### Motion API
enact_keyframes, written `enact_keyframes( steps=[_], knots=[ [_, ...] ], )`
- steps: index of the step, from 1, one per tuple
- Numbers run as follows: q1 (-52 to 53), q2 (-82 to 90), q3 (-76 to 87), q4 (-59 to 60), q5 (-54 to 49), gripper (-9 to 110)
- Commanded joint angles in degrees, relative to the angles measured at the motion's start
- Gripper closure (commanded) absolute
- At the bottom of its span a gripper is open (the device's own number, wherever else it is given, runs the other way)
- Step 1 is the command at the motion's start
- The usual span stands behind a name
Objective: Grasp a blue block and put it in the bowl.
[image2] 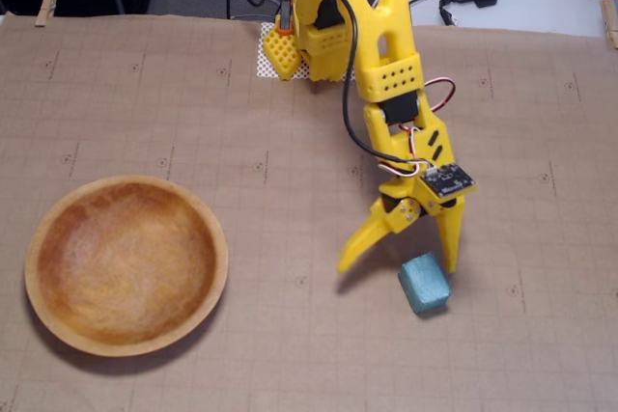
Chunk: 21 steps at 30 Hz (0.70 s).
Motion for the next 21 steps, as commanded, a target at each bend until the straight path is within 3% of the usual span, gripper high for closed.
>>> enact_keyframes(
  steps=[1,17,21],
  knots=[
    [0.26,0.7,-3.78,-1.41,0.79,38],
    [0.26,0.44,-5.54,-0.79,0.26,38],
    [0.26,0.35,-5.63,-0.7,0.18,43]
  ],
)
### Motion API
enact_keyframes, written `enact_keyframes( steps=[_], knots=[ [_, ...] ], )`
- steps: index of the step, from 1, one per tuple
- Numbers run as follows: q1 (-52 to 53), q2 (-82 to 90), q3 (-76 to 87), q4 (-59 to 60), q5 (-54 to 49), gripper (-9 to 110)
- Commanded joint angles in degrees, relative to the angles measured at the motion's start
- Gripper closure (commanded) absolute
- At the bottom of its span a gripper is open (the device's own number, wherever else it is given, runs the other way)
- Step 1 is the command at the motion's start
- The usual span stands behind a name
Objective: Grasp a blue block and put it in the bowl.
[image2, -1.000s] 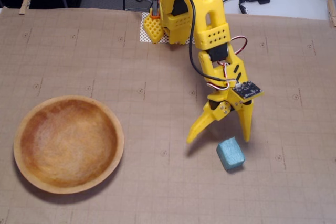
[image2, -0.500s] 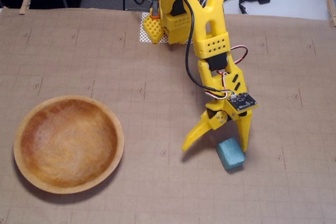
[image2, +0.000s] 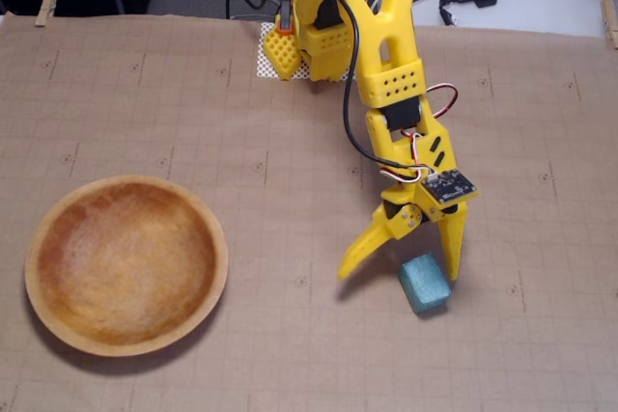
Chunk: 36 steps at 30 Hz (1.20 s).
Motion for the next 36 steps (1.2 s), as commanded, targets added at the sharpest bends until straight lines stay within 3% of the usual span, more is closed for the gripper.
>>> enact_keyframes(
  steps=[1,10,36],
  knots=[
    [0.09,0.7,-3.96,-0.7,-0.26,45],
    [0.09,-1.05,-4.92,-0.7,-0.26,67],
    [0.09,-0.79,-4.57,-0.62,-0.35,98]
  ],
)
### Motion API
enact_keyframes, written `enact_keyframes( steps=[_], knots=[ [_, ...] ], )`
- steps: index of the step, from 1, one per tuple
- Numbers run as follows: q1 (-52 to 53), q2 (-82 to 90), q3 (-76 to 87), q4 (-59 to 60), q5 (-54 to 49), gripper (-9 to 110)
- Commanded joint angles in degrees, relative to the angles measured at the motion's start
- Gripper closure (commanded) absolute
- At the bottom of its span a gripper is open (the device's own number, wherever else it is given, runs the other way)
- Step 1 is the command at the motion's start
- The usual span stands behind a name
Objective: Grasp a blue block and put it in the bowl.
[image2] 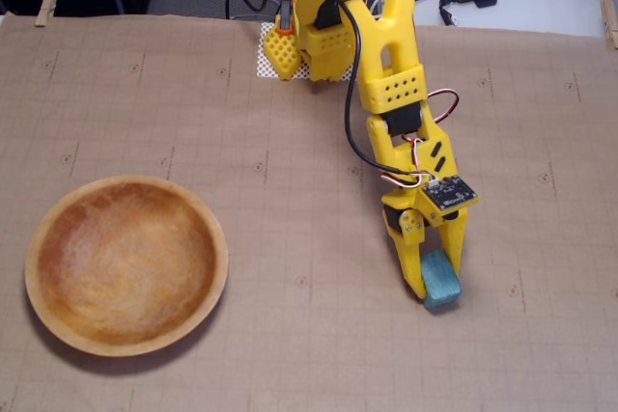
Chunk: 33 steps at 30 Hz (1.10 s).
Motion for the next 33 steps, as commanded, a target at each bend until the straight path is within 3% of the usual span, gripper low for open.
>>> enact_keyframes(
  steps=[1,8,25,33],
  knots=[
    [0.0,1.58,-2.64,-0.62,-0.35,99],
    [0.0,1.67,-2.46,-0.62,-0.35,104],
    [0.0,9.76,2.02,-0.62,-0.44,100],
    [0.0,9.84,2.02,-0.62,-0.44,105]
  ],
)
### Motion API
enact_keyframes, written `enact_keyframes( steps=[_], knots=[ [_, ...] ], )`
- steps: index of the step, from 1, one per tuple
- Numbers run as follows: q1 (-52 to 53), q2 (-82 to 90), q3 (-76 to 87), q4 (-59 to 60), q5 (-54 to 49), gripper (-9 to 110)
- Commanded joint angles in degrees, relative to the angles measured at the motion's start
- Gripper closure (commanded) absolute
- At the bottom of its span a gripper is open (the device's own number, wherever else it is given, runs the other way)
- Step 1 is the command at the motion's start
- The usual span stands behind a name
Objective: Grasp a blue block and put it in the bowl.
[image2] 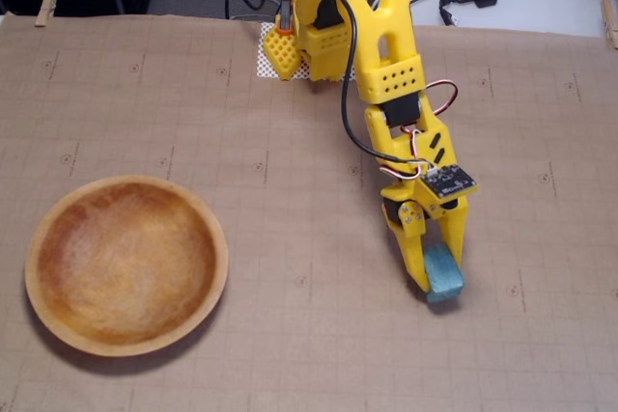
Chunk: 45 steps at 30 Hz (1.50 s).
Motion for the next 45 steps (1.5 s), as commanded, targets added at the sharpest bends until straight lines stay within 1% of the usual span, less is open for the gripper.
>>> enact_keyframes(
  steps=[1,7,14,15,21,27,28,35,39,45],
  knots=[
    [-0.18,5.71,-0.53,-0.53,-0.44,105],
    [1.23,13.71,0.09,-0.53,-0.35,105],
    [3.25,30.94,5.8,-0.44,-0.35,104],
    [3.43,36.12,8.0,-0.44,-0.44,104],
    [4.04,47.81,12.13,-0.44,-0.44,104],
    [7.91,55.9,14.24,-0.44,-0.44,104],
    [10.46,57.83,14.77,-0.44,-0.44,104],
    [20.39,57.48,14.59,-0.35,-0.53,104],
    [25.93,51.5,13.89,-0.35,-2.46,104],
    [31.2,40.61,10.2,-0.35,-4.48,104]
  ],
)
